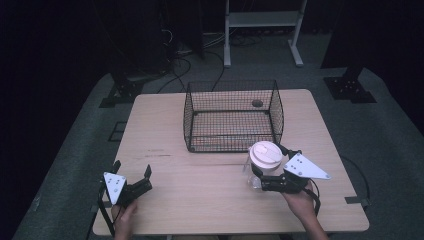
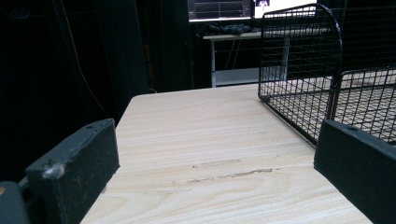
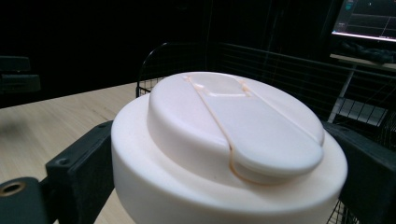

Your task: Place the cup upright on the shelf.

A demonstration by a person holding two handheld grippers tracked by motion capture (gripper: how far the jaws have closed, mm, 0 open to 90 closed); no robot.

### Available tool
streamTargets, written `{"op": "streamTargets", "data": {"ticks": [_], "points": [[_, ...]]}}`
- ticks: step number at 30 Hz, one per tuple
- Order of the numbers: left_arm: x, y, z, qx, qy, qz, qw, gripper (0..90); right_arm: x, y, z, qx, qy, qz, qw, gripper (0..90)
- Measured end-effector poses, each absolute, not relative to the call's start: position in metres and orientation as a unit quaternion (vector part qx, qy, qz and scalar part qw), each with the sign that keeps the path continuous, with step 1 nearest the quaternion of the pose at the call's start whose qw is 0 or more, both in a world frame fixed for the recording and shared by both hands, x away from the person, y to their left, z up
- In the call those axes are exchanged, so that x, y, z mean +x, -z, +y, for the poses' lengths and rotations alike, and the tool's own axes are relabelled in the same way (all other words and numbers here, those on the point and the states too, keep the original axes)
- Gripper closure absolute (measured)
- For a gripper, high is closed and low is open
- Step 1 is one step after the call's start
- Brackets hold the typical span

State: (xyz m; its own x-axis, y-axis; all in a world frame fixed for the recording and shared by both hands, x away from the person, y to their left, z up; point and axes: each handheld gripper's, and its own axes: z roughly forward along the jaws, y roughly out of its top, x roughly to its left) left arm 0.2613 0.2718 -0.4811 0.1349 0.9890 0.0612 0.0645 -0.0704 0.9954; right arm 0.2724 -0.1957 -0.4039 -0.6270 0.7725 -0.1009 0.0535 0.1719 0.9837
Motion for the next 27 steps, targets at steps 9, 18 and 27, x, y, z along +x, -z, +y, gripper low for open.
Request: {"op": "streamTargets", "data": {"ticks": [9, 18, 27], "points": [[0.261, 0.481, 0.272, 0.565, -0.464, 0.466, 0.498, 0.0, 0.281, 0.386, -0.196, 0.292, -0.569, 0.700, 0.318, 4.2], [0.261, 0.481, 0.272, 0.566, -0.464, 0.466, 0.497, 0.0, 0.292, 0.371, -0.197, 0.296, -0.571, 0.701, 0.308, 4.2], [0.262, 0.481, 0.272, 0.566, -0.464, 0.466, 0.497, 0.0, 0.302, 0.352, -0.194, 0.286, -0.576, 0.700, 0.312, 4.2]]}}
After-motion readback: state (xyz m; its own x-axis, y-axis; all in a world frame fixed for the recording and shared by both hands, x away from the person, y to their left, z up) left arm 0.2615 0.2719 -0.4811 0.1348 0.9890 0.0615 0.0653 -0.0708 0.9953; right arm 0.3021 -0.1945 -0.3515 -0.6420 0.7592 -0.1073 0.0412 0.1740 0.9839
